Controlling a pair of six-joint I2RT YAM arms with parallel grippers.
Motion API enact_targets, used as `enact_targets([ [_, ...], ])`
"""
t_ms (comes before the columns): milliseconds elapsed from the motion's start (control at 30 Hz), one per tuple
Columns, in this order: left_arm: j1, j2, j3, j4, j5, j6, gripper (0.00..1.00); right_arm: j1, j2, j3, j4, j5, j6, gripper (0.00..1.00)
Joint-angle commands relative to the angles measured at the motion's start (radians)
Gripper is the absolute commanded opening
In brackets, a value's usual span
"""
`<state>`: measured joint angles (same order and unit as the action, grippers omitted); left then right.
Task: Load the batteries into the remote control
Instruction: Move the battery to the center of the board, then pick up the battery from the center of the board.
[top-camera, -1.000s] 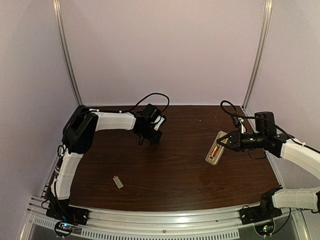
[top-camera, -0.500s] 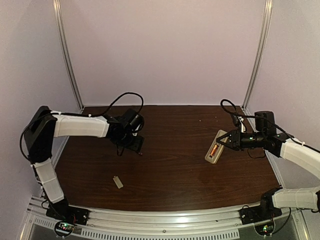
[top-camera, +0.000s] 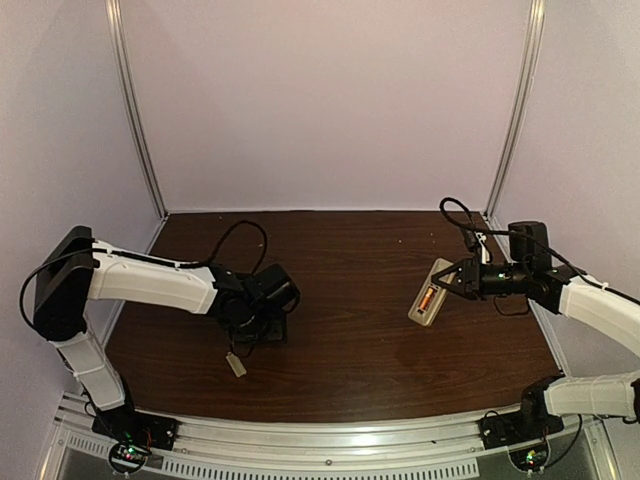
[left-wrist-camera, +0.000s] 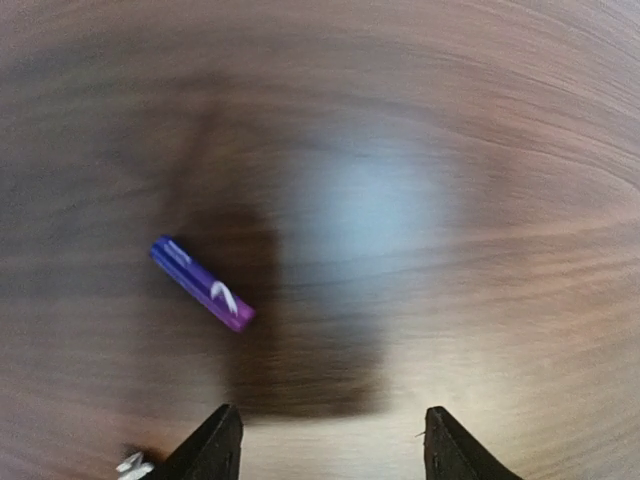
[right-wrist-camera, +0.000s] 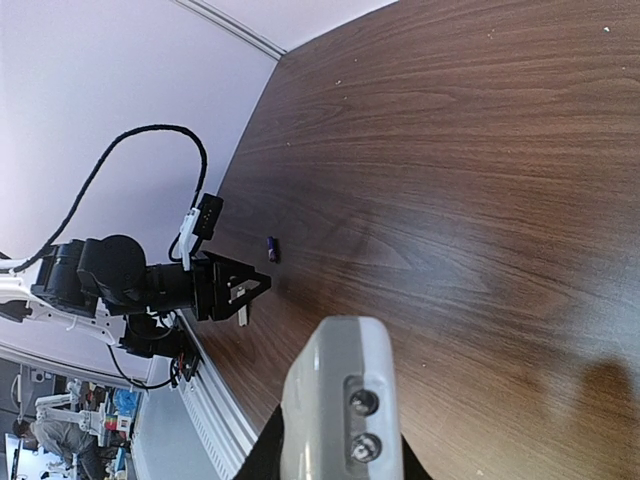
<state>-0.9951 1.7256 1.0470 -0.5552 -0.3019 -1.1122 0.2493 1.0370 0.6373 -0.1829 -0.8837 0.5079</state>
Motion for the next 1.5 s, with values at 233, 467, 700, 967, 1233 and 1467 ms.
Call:
enact_targets([
  [233, 0.069, -0.010, -0.124, -0.077, -0.059, -0.231, 0.67, 0.004, -0.047, 0.016, 0.001, 0.003, -0.004, 0.00],
  [467, 0.099, -0.025, -0.211, 0.095, -0.001, -0.136, 0.48, 0.004, -0.051, 0.019, -0.012, 0.010, -0.008, 0.00],
  [700, 0.099, 0.034, -0.184, 0.109, 0.057, 0.039, 0.21, 0.004, -0.043, 0.030, -0.017, 0.011, -0.015, 0.00],
  [967, 0.088, 0.168, -0.041, 0.153, 0.199, 0.455, 0.05, 0.004, -0.022, 0.019, 0.000, -0.013, 0.003, 0.00],
  [1233, -0.006, 0.220, 0.047, 0.172, 0.354, 0.719, 0.04, 0.007, -0.034, -0.003, 0.002, -0.060, -0.005, 0.00],
  [1467, -0.014, 0.103, 0.025, 0.253, 0.366, 0.769, 0.00, 0.054, -0.036, -0.040, 0.070, -0.085, 0.032, 0.00],
])
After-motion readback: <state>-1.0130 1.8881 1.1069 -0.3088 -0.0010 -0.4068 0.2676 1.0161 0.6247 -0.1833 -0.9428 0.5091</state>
